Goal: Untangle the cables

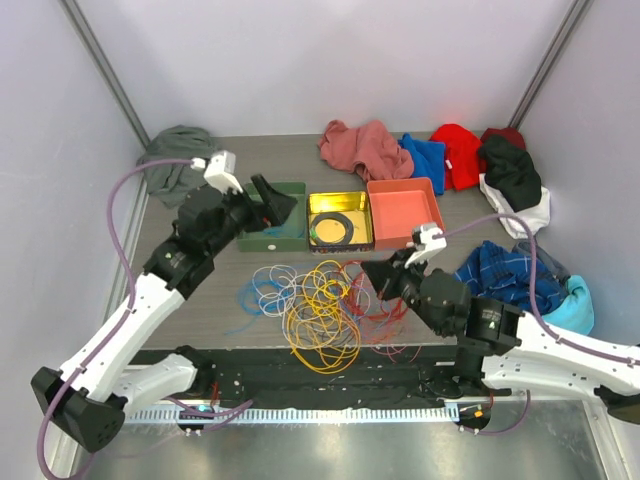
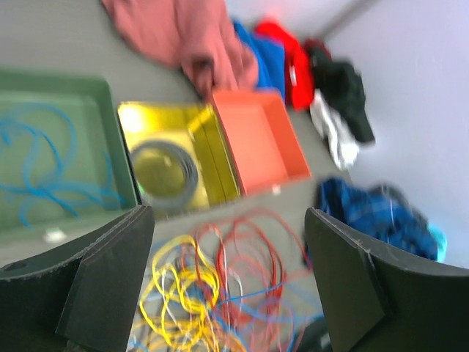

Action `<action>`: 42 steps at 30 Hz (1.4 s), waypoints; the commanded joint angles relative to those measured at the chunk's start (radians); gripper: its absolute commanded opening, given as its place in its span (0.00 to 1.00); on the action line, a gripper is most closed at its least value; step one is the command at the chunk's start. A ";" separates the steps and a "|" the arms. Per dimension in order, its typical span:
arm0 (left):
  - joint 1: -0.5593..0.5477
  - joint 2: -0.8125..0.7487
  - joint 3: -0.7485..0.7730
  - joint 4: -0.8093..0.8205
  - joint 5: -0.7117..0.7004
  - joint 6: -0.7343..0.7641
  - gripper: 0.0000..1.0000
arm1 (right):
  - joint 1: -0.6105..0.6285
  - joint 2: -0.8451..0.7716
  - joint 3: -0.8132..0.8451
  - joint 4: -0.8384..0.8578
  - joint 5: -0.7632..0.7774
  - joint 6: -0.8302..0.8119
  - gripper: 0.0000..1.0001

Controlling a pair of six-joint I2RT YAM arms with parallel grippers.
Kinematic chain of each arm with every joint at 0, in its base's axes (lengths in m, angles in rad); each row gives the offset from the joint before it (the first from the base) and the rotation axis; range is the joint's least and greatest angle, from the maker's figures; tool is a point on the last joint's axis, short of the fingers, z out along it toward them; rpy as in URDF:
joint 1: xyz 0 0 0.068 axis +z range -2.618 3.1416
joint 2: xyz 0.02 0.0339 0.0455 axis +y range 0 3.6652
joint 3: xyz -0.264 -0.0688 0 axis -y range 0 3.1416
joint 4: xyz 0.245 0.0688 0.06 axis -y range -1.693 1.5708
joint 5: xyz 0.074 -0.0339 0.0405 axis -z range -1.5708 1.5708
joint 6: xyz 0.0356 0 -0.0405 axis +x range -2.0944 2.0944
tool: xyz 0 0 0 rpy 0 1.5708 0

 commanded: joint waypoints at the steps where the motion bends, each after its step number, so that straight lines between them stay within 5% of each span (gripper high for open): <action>1: -0.055 -0.065 -0.118 0.149 0.135 -0.036 0.88 | 0.005 0.089 0.246 0.077 -0.012 -0.172 0.01; 11: -0.132 -0.133 -0.146 0.170 0.152 -0.015 0.91 | 0.005 0.352 0.754 0.106 -0.107 -0.372 0.01; 27: -0.133 -0.262 -0.294 0.444 0.284 0.005 1.00 | 0.005 0.461 0.863 0.115 -0.163 -0.357 0.01; 34: -0.133 -0.197 -0.268 0.363 0.183 0.017 1.00 | 0.003 0.481 0.868 0.128 -0.160 -0.349 0.01; 42: -0.133 -0.358 -0.262 -0.059 -0.237 -0.079 0.89 | -0.047 0.703 1.109 0.135 -0.165 -0.444 0.01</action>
